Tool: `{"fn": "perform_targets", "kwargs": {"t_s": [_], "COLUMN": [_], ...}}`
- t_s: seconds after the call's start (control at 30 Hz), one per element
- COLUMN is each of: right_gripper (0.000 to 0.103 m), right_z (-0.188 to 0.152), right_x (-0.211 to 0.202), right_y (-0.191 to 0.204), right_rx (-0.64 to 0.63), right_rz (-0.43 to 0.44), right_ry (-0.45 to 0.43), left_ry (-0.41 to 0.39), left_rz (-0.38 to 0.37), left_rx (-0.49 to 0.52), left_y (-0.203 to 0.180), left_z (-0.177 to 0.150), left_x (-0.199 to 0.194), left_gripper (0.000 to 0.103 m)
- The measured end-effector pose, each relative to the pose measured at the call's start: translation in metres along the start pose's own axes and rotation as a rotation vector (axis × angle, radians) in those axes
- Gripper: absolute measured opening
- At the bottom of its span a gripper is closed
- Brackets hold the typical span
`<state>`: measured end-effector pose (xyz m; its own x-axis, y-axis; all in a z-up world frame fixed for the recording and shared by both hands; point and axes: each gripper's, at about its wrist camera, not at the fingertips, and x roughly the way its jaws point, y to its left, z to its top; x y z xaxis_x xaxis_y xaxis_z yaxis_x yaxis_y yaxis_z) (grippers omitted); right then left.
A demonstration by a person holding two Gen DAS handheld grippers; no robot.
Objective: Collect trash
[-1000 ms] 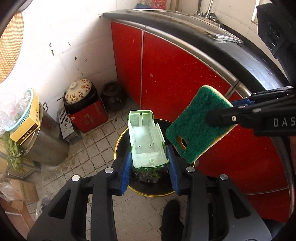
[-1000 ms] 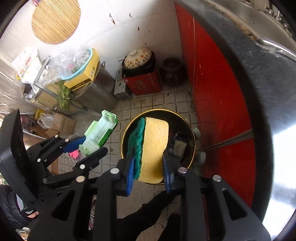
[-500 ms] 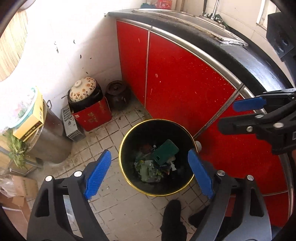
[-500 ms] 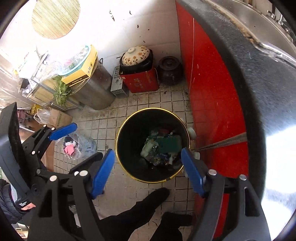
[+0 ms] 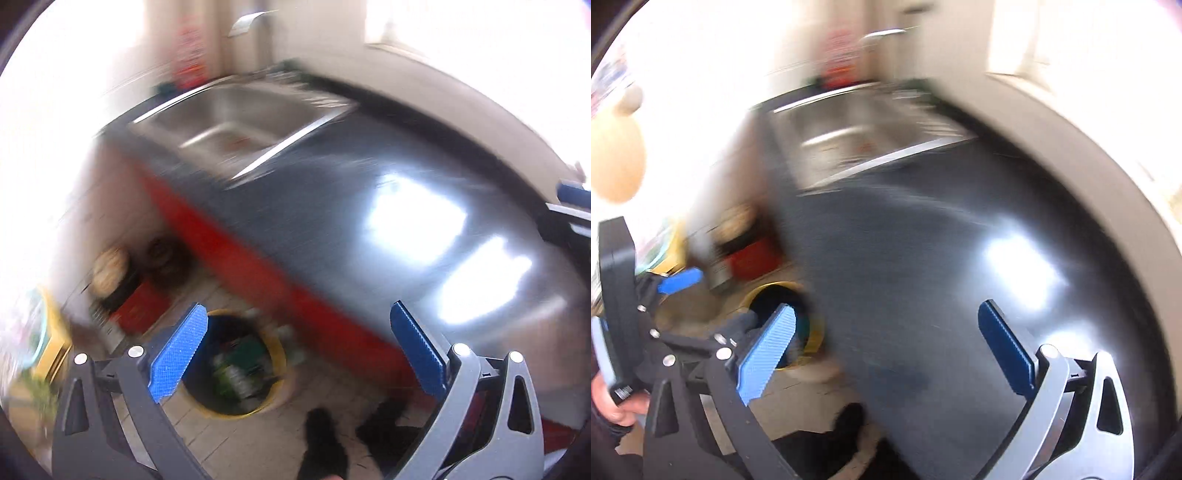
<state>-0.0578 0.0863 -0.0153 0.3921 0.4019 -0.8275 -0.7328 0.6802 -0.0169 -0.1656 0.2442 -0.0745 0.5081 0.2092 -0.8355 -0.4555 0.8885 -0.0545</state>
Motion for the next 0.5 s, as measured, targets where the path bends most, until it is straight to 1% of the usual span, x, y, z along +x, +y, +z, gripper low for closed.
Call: {"fn": "perform_targets", "kwargs": {"t_s": [0.03,0.07,0.1,0.13,0.17,0.2,0.23,0.3,0.37,0.43,0.5], "right_gripper": [0.096,0.096,0.096,0.096,0.096,0.096,0.096,0.096,0.096,0.096,0.096], "right_z": [-0.009,-0.017,-0.026,-0.040,-0.049,-0.059,-0.073,-0.094,-0.115,-0.128,-0.141], "right_x": [-0.018,-0.030,-0.041,-0.056,-0.064,-0.072,-0.083,-0.099,-0.112,-0.117,-0.121], "right_y": [-0.030,-0.051,-0.071,-0.098,-0.114,-0.132,-0.152,-0.177,-0.199,-0.213,-0.224], "right_rx": [0.077,0.132,0.182,0.257,0.301,0.358,0.436,0.543,0.636,0.682,0.707], "right_rz": [-0.055,-0.102,-0.145,-0.206,-0.241,-0.281,-0.309,-0.341,-0.375,-0.389,-0.411], "right_ry": [-0.019,-0.030,-0.035,-0.040,-0.040,-0.032,-0.030,-0.040,-0.045,-0.044,-0.037], "left_ry": [0.005,0.003,-0.012,-0.022,-0.019,-0.004,0.011,0.030,0.041,0.046,0.052], "left_rz": [-0.044,-0.077,-0.106,-0.131,-0.155,-0.193,-0.208,-0.231,-0.244,-0.239,-0.235], "left_rx": [0.035,0.074,0.118,0.150,0.168,0.194,0.210,0.248,0.297,0.357,0.401], "left_y": [-0.018,-0.037,-0.060,-0.081,-0.093,-0.115,-0.130,-0.161,-0.188,-0.213,-0.231], "left_z": [0.011,0.022,0.035,0.045,0.051,0.061,0.067,0.077,0.080,0.078,0.076], "left_x": [0.001,0.000,-0.001,-0.003,-0.003,-0.002,-0.001,0.001,0.004,0.004,0.005], "left_gripper": [0.096,0.096,0.096,0.096,0.096,0.096,0.096,0.096,0.096,0.096,0.096]}}
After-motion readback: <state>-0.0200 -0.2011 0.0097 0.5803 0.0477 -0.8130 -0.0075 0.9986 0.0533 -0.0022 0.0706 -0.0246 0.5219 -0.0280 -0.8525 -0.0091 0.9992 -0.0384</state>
